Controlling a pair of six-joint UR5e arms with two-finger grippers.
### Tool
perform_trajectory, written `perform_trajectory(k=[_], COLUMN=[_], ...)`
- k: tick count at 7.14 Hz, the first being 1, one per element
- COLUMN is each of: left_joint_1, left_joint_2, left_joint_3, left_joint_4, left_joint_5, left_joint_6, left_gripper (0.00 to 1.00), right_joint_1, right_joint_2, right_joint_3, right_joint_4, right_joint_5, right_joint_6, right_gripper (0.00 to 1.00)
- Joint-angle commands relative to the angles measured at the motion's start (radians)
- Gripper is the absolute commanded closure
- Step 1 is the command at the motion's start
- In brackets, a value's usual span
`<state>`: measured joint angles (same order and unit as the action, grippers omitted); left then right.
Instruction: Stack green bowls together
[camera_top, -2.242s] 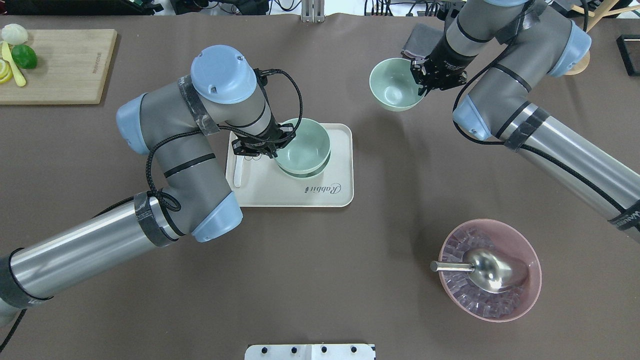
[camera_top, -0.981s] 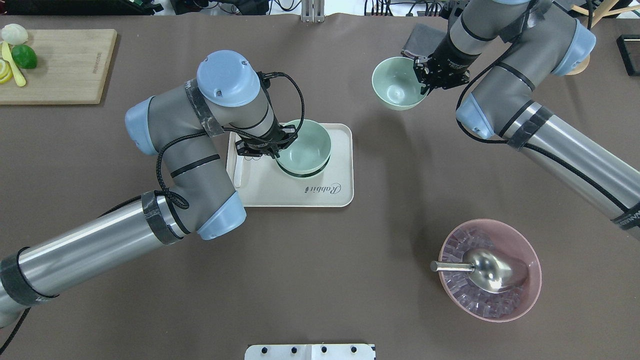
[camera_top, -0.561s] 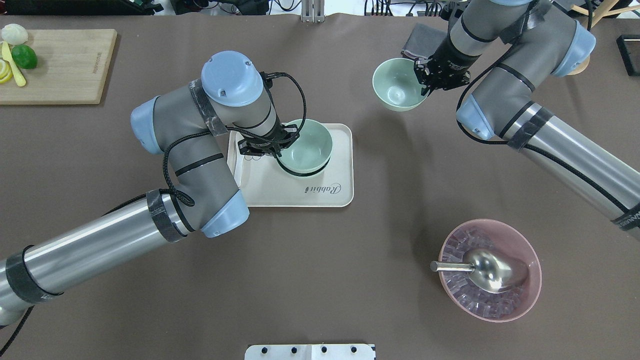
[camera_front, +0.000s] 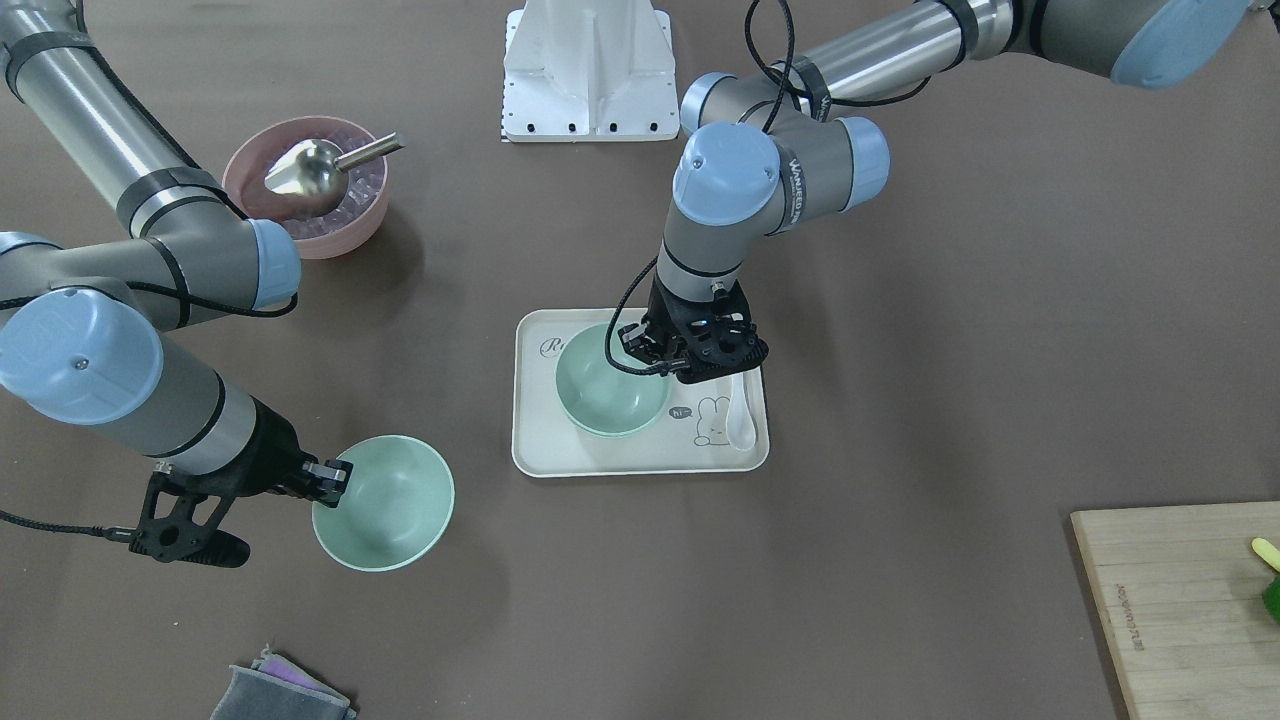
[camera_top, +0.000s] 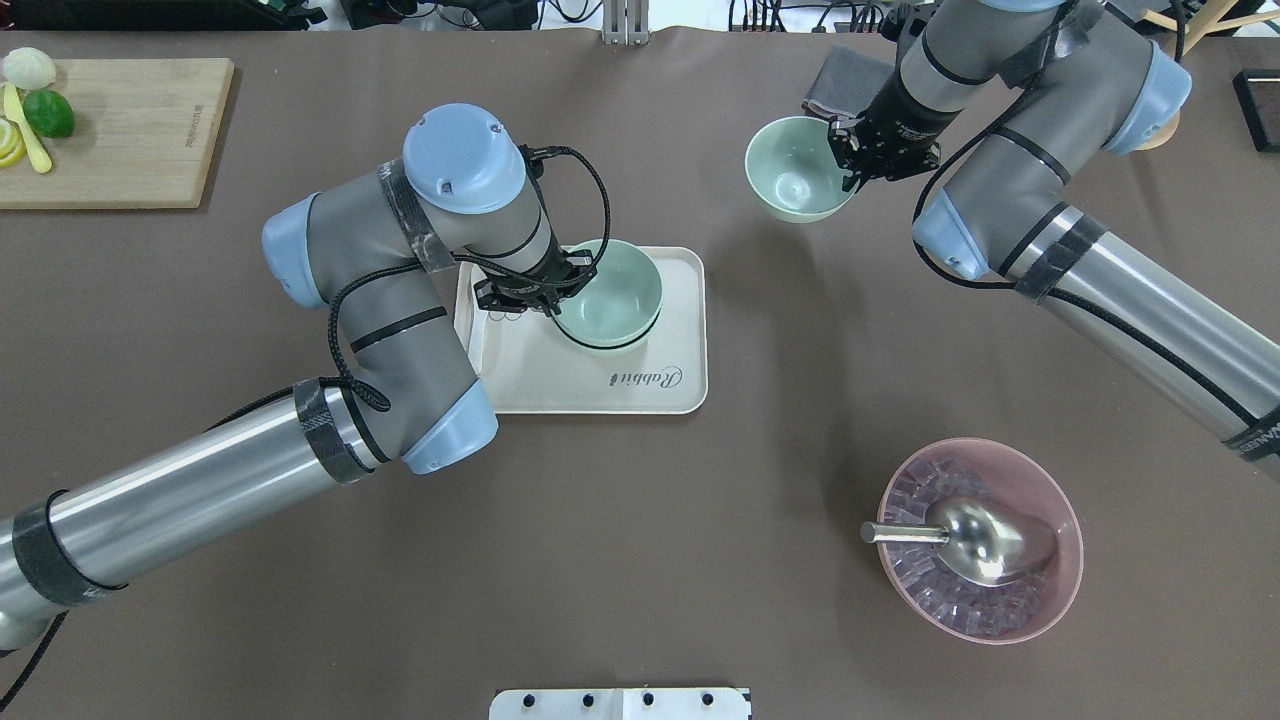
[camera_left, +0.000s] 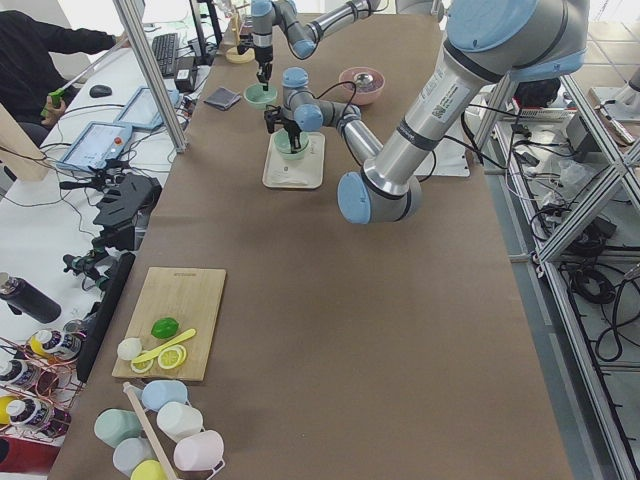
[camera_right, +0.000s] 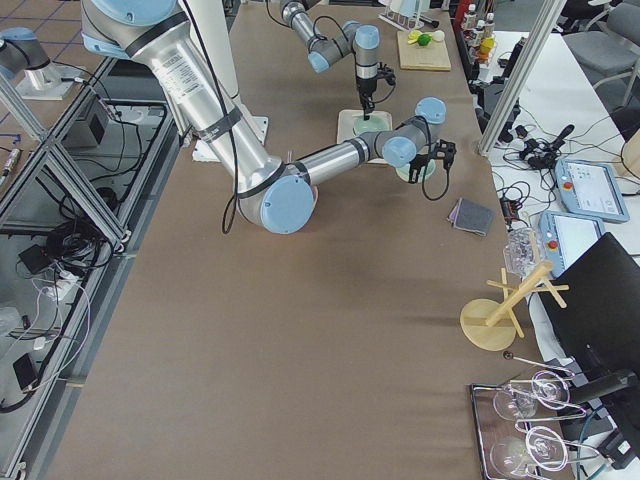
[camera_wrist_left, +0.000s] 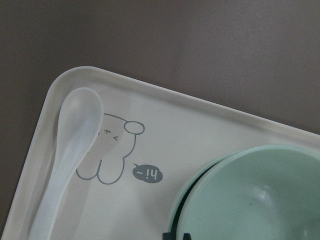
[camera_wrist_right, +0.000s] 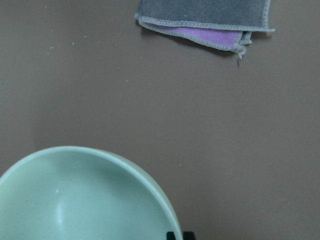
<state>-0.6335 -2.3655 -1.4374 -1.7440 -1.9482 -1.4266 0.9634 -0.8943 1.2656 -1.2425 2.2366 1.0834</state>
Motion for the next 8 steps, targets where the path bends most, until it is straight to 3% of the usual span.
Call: perform_trajectory(k=[1, 2, 3, 4, 8], left_joint_1=[0.0, 0.0, 0.0, 0.0, -0.085], left_joint_2=[0.002, 0.0, -0.001, 0.002, 0.008], left_joint_3=[0.006, 0.011, 0.008, 0.008, -0.055], left_joint_4=[-0.014, -0.022, -0.035, -0.041, -0.025], left_joint_5=[0.0, 0.0, -0.002, 0.0, -0.044], left_joint_6=[0.0, -0.005, -0.005, -0.002, 0.011], left_gripper=[1.0, 1.0, 0.73, 0.04, 0.02], right_joint_1=[0.0, 0.0, 0.0, 0.0, 0.011], right_joint_2=[0.0, 0.0, 0.0, 0.0, 0.0], right_joint_3=[0.0, 0.0, 0.001, 0.002, 0.072], right_joint_4=[0.0, 0.0, 0.0, 0.002, -0.017], right_joint_5=[0.0, 0.0, 0.0, 0.0, 0.037], right_joint_6=[0.0, 0.001, 0.001, 0.003, 0.025], right_gripper=[1.0, 1.0, 1.0, 1.0, 1.0])
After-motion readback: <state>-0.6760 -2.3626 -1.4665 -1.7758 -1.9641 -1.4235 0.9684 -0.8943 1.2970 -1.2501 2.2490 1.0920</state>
